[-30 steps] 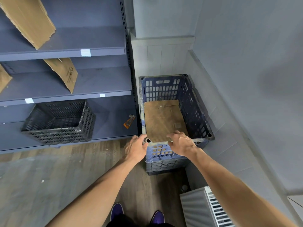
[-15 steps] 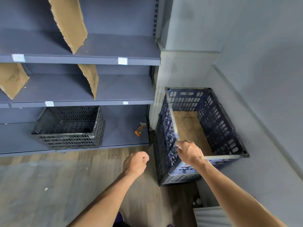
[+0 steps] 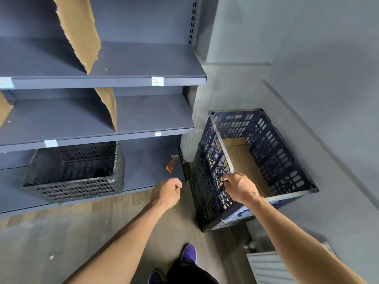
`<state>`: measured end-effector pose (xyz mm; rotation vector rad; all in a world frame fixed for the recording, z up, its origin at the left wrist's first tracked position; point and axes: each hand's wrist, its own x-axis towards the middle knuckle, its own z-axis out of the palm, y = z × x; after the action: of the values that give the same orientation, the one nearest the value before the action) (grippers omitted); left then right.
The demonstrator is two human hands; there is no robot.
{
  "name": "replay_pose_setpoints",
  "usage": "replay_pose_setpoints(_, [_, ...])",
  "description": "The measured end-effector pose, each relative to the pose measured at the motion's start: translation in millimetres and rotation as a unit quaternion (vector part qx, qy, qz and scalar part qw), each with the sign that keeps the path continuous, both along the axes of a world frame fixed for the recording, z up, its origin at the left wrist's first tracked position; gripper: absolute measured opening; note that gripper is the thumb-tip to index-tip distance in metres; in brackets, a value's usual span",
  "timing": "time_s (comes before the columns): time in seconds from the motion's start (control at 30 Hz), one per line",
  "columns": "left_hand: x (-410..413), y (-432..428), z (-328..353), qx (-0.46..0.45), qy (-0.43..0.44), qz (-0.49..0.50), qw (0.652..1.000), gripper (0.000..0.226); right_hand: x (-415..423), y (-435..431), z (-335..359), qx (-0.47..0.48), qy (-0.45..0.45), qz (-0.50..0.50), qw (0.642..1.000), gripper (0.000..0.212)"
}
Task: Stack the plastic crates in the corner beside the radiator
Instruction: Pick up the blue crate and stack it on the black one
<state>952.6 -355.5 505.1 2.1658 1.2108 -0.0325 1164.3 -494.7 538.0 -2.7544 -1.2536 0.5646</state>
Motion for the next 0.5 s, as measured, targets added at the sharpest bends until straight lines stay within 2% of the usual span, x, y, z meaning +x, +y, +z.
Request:
replay_pose_setpoints(0.13, [22, 29, 1, -0.004, 0.004, -0.031, 0.999, 0.021, 30, 11, -2, 0.007, -0.013, -0.018, 1.000, 0.034])
replay_pose_setpoints(0.33, [66, 70, 7, -0.006, -0.009, -0.062, 0.998, 0.023, 64, 46, -9, 0.019, -0.011, -0.046, 0.999, 0.046])
replay_pose_setpoints(0.5, [116, 96, 13, 0.012, -0.025, -0.097, 0.995, 0.024, 78, 66, -18, 0.004, 0.000, -0.059, 0.998, 0.048])
